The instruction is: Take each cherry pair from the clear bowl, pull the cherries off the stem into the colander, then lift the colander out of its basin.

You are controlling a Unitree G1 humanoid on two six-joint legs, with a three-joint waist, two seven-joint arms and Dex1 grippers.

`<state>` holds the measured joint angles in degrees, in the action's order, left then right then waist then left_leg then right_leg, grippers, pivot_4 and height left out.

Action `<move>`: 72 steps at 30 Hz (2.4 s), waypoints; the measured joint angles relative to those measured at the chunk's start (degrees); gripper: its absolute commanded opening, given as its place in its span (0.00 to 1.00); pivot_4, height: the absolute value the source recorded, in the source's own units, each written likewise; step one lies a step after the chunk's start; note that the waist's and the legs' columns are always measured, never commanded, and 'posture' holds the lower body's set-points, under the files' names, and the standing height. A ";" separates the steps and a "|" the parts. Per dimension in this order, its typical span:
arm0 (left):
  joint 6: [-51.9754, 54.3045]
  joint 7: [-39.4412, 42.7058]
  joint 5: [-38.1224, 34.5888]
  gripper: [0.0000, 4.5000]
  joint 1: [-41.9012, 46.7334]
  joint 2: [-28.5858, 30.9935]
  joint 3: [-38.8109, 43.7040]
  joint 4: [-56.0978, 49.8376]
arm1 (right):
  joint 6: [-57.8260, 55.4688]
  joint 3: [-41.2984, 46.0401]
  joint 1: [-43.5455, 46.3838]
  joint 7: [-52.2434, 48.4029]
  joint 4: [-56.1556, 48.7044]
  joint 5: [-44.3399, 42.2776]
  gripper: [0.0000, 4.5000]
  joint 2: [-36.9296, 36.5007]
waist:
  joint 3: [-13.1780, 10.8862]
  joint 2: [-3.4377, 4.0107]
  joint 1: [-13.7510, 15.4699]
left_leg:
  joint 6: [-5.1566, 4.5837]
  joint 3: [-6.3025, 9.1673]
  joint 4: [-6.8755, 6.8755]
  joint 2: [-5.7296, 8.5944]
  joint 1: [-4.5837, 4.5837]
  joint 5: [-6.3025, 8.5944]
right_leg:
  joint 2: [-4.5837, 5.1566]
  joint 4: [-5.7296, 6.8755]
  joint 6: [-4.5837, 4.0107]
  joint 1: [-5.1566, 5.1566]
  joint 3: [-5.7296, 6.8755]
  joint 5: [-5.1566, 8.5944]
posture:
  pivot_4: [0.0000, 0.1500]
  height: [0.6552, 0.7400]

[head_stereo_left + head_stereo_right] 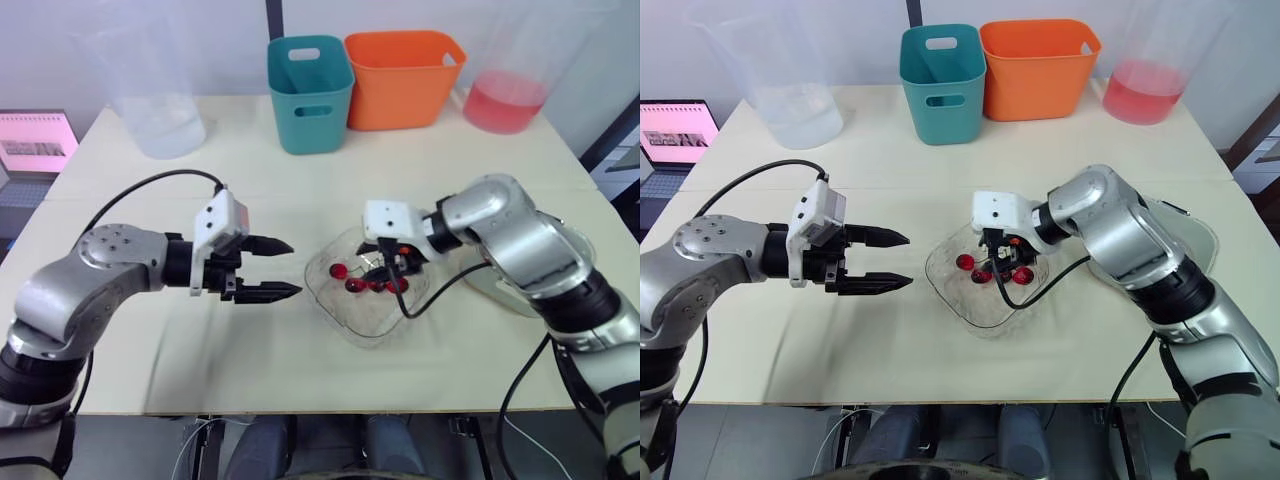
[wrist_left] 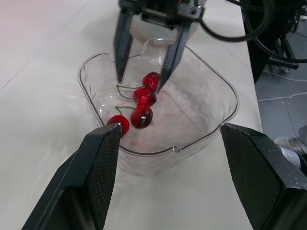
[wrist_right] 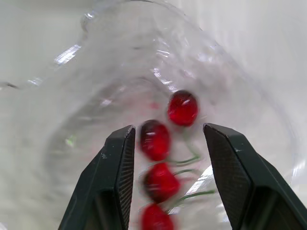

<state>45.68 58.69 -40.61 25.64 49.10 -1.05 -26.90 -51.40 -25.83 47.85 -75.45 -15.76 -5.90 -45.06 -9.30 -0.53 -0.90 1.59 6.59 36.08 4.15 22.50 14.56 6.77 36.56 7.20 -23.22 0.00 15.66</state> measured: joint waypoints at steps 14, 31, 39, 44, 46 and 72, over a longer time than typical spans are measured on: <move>-1.29 4.35 2.87 0.77 1.09 2.70 -0.55 1.26 | -0.36 -5.48 -1.98 6.61 -5.23 -0.23 0.55 -0.58 | 0.00 0.00 0.04 | 0.00 -0.02 0.01 0.01 0.00 0.00 | 0.02 -0.01 0.00 0.00 0.01 0.00 | 1.00 1.00; -1.26 3.07 2.90 0.77 -0.66 2.56 -0.46 0.84 | 0.52 -7.31 -0.97 3.40 -0.99 1.59 0.95 -0.33 | 0.00 0.00 0.01 | 0.00 0.00 0.01 0.00 0.00 0.00 | 0.00 0.00 0.00 0.00 0.01 0.00 | 1.00 1.00; -1.69 2.45 2.94 0.77 -0.71 1.87 -0.43 0.81 | -24.80 -1.15 4.26 4.03 -4.00 -10.02 0.99 -0.17 | 0.00 0.00 0.15 | -0.07 0.01 0.01 0.01 0.00 0.04 | 0.02 -0.02 0.00 0.02 0.00 0.00 | 1.00 1.00; -2.66 2.26 3.88 0.77 -0.08 0.31 -0.64 1.03 | -33.31 -1.33 4.91 7.82 -3.91 -14.68 0.99 1.51 | 0.00 0.00 0.12 | -0.05 0.01 0.00 0.01 0.00 0.03 | 0.02 -0.01 0.00 0.01 0.01 0.00 | 1.00 1.00; -2.85 2.25 3.98 0.77 -0.02 0.11 -0.72 1.12 | -34.24 -2.55 5.11 9.67 -3.07 -15.30 0.99 1.55 | 0.00 0.00 0.06 | -0.04 0.00 0.00 0.01 0.00 0.02 | 0.02 -0.01 0.00 0.00 0.00 0.00 | 1.00 1.00; -4.93 -0.23 6.40 0.77 1.02 -2.15 -1.58 1.75 | -23.42 -13.00 7.34 21.41 6.92 -12.68 0.87 6.06 | 0.00 -0.01 0.00 | 0.00 0.00 0.01 0.02 0.00 0.00 | 0.02 0.03 0.00 -0.04 0.00 0.00 | 1.00 1.00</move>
<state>40.75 58.47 -34.21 26.65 46.95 -2.62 -25.14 -74.82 -38.83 55.18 -54.04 -8.84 -18.58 -39.00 -9.30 -0.54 -0.90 1.59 6.58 36.09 4.17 22.51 14.56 6.79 36.59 7.20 -23.25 0.00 15.66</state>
